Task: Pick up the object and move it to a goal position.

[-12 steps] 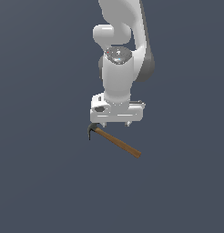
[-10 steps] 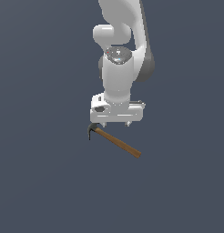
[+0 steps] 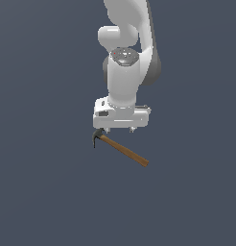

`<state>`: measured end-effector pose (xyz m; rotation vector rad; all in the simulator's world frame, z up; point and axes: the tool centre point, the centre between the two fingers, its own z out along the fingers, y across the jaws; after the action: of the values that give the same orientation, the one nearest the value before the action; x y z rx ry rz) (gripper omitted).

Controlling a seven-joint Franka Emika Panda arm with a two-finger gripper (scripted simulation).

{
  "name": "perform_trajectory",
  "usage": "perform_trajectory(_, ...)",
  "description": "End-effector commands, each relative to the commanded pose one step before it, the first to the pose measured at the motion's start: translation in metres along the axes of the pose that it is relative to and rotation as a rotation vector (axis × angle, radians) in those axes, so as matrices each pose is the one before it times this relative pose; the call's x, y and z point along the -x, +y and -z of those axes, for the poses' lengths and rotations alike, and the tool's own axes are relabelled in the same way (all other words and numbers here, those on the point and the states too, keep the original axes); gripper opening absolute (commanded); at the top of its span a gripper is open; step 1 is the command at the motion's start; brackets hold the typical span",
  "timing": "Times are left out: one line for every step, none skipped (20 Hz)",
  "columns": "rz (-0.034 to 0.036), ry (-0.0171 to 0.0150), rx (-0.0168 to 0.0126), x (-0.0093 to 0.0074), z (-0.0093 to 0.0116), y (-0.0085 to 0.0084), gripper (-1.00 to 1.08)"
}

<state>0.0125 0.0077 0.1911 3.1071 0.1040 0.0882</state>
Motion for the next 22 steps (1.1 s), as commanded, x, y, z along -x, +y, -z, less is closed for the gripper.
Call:
perform_trajectory(0.00011, -0.00060, 0.00464, 0.00067, 0.00081, 0.00110, 1.00)
perform_trajectory(-0.00043, 0.00011, -0.00053, -0.00008, -0.00002, -0.00018, 1.00)
perform_trajectory(0.00069, 0.00003, -0.00069, -0.00011, -0.00024, -0.00013, 1.00)
perform_trajectory(0.00221, -0.00010, -0.00059, -0.00009, -0.00045, -0.00009, 1.00)
perform_trajectory(0.00370, -0.00027, -0.00028, -0.00005, -0.00065, 0.00000, 1.00)
perform_trajectory(0.00506, -0.00041, -0.00006, -0.00002, -0.00084, 0.00015, 1.00)
perform_trajectory(0.00653, -0.00055, 0.00008, 0.00000, -0.00105, 0.00020, 1.00)
perform_trajectory(0.00793, -0.00068, 0.00017, 0.00001, -0.00126, 0.00025, 1.00)
perform_trajectory(0.00920, -0.00079, 0.00017, 0.00002, -0.00147, 0.00032, 1.00)
perform_trajectory(0.01046, -0.00088, 0.00007, 0.00001, -0.00169, 0.00032, 1.00)
perform_trajectory(0.01174, -0.00096, -0.00007, 0.00000, -0.00191, 0.00031, 1.00)
perform_trajectory(0.01297, -0.00104, -0.00018, 0.00000, -0.00213, 0.00035, 1.00)
perform_trajectory(0.01427, -0.00113, -0.00025, 0.00001, -0.00234, 0.00035, 1.00)
perform_trajectory(0.01557, -0.00124, -0.00027, 0.00003, -0.00255, 0.00041, 1.00)
perform_trajectory(0.01694, -0.00134, -0.00031, 0.00005, -0.00277, 0.00044, 1.00)
perform_trajectory(0.01824, -0.00143, -0.00040, 0.00008, -0.00298, 0.00047, 1.00)
perform_trajectory(0.01956, -0.00150, -0.00052, 0.00010, -0.00320, 0.00049, 1.00)
perform_trajectory(0.02088, -0.00157, -0.00065, 0.00012, -0.00341, 0.00050, 1.00)
perform_trajectory(0.02220, -0.00163, -0.00078, 0.00016, -0.00363, 0.00053, 1.00)
perform_trajectory(0.02353, -0.00168, -0.00093, 0.00019, -0.00385, 0.00053, 1.00)
perform_trajectory(0.02484, -0.00171, -0.00110, 0.00023, -0.00406, 0.00055, 1.00)
perform_trajectory(0.02599, -0.00172, -0.00128, 0.00027, -0.00425, 0.00055, 1.00)
